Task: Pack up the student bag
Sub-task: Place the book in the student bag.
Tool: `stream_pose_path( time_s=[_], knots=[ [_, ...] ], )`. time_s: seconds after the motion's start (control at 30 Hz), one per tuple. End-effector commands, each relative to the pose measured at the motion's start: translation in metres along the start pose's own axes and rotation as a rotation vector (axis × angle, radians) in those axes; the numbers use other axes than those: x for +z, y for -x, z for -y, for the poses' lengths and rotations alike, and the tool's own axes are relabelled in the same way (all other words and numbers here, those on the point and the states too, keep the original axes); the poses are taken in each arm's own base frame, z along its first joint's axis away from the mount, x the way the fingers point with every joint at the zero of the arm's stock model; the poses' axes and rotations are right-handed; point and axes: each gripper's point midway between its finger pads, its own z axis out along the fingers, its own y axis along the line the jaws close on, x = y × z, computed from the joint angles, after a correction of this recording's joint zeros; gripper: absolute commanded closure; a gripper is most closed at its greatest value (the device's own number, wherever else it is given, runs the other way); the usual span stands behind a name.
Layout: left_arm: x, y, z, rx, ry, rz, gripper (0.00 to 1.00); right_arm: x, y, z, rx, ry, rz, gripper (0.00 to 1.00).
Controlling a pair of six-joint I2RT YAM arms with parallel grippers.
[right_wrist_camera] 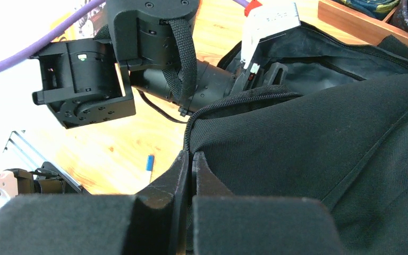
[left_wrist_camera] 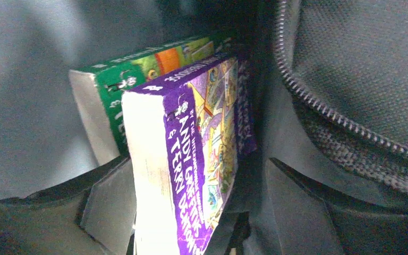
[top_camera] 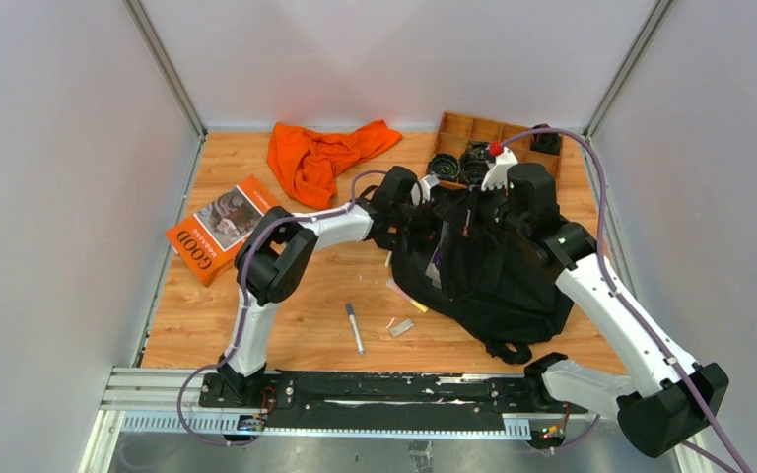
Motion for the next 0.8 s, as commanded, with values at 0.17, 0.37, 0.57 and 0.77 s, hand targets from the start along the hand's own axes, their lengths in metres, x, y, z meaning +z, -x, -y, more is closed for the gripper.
stream_pose_path(
  time_s=[0.17,0.37,0.57,0.77],
  knots=[
    [-0.034,-0.001,0.008,0.181,0.189,-0.014,0.14,-0.008,0.012,-0.001,0.004,-0.001,0.065,1.0],
    [-0.057,0.004,0.007,0.266,0.311,0.0,0.14,-0.007,0.009,0.002,0.01,-0.008,0.059,1.0],
    [-0.077,0.009,0.034,0.308,0.311,0.031,0.14,-0.008,0.006,0.007,0.016,-0.033,0.059,1.0],
    [-0.116,0.009,0.042,0.335,0.387,0.049,0.18,-0.01,0.004,0.014,0.033,-0.053,0.065,1.0]
  ],
)
